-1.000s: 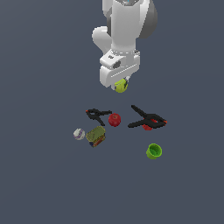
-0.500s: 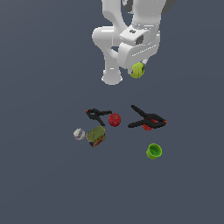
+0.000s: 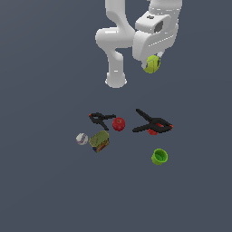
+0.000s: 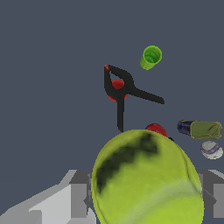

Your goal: Pick up a designated object from a clutter of objects.

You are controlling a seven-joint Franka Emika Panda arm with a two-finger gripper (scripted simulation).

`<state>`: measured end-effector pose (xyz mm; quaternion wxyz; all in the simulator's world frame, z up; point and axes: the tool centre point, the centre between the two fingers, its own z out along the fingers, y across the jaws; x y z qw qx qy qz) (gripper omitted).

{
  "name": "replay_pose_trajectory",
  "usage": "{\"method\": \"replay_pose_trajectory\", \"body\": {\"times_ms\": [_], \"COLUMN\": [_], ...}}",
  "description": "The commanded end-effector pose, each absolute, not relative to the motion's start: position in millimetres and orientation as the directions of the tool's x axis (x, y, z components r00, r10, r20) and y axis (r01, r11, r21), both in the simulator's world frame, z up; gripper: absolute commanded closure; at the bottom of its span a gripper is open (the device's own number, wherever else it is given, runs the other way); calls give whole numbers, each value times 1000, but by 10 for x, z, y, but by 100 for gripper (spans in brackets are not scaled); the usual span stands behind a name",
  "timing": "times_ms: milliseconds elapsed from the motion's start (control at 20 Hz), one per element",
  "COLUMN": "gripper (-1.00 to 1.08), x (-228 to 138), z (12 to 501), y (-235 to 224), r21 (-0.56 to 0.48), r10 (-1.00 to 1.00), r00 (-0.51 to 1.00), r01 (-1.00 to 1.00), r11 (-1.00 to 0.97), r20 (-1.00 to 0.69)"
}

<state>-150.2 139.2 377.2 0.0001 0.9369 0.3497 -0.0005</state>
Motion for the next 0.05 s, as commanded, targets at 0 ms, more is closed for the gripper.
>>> {"method": "replay_pose_trajectory", "body": {"times_ms": [0], "gripper": [108], "x": [-1501], "z": [3798], "y": [1413], "r21": [0], "r10": [655], "r00": [756], "r01": [655], "r11": [-756], "r20": [0]}}
